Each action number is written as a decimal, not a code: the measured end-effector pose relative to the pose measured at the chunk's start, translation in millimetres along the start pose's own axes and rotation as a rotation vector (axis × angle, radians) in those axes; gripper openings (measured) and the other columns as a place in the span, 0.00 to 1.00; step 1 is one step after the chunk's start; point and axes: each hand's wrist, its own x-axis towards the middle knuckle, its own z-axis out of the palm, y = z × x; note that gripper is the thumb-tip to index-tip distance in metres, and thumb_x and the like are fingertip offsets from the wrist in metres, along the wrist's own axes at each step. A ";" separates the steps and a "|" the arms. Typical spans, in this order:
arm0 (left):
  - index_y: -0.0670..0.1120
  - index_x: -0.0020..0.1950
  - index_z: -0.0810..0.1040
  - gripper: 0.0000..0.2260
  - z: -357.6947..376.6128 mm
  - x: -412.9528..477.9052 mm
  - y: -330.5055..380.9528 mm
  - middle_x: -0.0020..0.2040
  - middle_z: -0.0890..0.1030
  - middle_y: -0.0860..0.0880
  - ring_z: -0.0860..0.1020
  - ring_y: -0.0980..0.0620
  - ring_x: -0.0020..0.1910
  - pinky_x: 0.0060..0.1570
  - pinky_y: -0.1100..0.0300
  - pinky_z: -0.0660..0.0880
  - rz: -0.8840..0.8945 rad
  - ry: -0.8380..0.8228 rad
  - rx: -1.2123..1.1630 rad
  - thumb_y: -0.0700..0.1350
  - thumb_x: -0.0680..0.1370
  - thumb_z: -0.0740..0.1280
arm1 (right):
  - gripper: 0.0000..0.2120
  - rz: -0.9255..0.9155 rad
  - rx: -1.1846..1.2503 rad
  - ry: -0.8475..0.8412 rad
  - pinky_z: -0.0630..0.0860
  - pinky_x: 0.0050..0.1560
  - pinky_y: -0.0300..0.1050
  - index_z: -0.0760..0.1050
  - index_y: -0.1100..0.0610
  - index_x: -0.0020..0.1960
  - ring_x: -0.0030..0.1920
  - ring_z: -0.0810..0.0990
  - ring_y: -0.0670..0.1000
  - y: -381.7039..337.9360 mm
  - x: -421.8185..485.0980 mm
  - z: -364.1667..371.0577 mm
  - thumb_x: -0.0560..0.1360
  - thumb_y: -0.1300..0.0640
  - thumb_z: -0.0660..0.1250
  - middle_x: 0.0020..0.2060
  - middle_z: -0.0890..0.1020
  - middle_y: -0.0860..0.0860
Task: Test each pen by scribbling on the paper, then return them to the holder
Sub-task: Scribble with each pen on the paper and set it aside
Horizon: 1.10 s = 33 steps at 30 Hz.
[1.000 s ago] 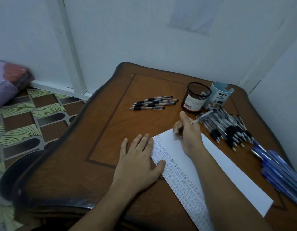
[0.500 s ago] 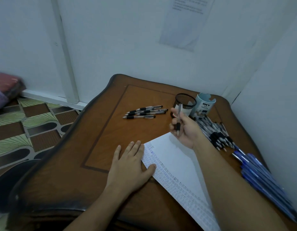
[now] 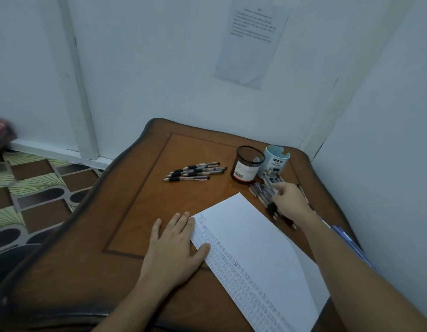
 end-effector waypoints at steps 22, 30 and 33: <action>0.53 0.80 0.51 0.41 3.6 0.6 -3.0 0.81 0.48 0.56 0.44 0.58 0.79 0.74 0.50 0.35 0.003 0.008 0.003 0.69 0.70 0.33 | 0.20 -0.457 -0.074 -0.189 0.66 0.72 0.48 0.75 0.53 0.70 0.71 0.71 0.51 -66.8 42.0 93.0 0.80 0.65 0.64 0.70 0.75 0.51; 0.52 0.80 0.50 0.40 3.9 1.5 -3.1 0.81 0.48 0.55 0.44 0.57 0.79 0.74 0.48 0.36 0.014 -0.001 0.006 0.68 0.71 0.33 | 0.12 -0.405 -0.097 -0.210 0.73 0.66 0.53 0.81 0.50 0.60 0.63 0.75 0.53 -70.8 63.3 116.2 0.77 0.53 0.70 0.59 0.79 0.51; 0.53 0.80 0.50 0.40 3.4 1.4 -2.7 0.81 0.48 0.55 0.44 0.57 0.79 0.74 0.48 0.36 0.016 -0.003 0.012 0.68 0.71 0.34 | 0.03 -0.437 -0.165 -0.211 0.74 0.58 0.49 0.80 0.49 0.50 0.57 0.75 0.53 -71.2 59.7 116.1 0.77 0.53 0.71 0.51 0.77 0.49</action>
